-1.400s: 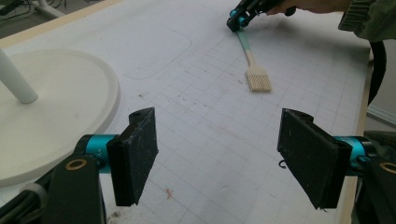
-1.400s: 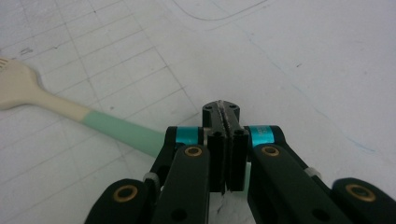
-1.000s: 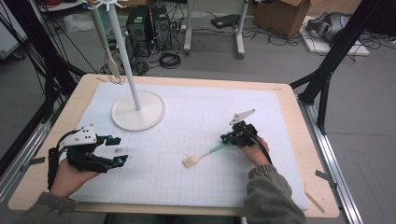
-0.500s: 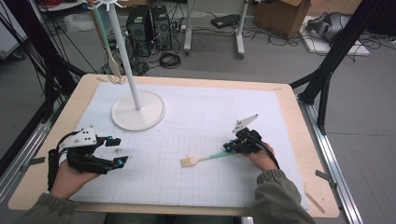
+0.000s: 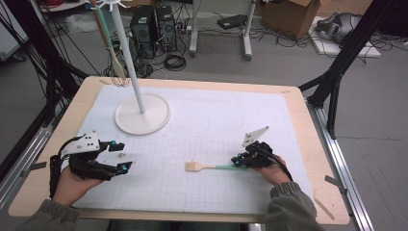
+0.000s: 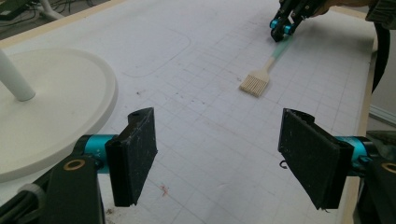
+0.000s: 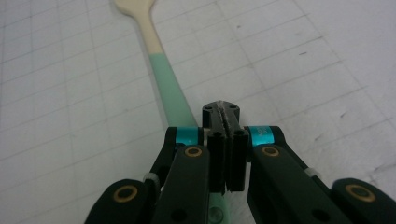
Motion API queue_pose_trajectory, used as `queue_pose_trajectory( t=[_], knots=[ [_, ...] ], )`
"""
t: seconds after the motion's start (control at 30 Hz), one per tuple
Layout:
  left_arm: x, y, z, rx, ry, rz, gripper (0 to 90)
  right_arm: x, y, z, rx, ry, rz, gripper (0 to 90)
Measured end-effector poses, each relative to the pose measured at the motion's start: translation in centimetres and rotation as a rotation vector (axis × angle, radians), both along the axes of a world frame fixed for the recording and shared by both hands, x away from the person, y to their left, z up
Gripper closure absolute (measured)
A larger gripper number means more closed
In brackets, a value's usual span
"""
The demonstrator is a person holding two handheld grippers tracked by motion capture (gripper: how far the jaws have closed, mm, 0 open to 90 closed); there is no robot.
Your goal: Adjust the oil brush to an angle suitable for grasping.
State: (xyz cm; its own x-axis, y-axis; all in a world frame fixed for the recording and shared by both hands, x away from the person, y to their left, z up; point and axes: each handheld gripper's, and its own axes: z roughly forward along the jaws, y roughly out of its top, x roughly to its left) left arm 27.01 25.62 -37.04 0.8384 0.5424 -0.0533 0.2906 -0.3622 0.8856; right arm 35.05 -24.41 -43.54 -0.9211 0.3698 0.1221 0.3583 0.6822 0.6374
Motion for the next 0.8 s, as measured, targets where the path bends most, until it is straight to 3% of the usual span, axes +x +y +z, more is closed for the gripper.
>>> queue_pose_trajectory(
  t=[0.8],
  knots=[
    [0.0,0.3,-0.2,0.0,-0.016,0.018,27.3,-4.0,0.2,-0.4,0.054,-0.017,0.024,89.9]
  ],
)
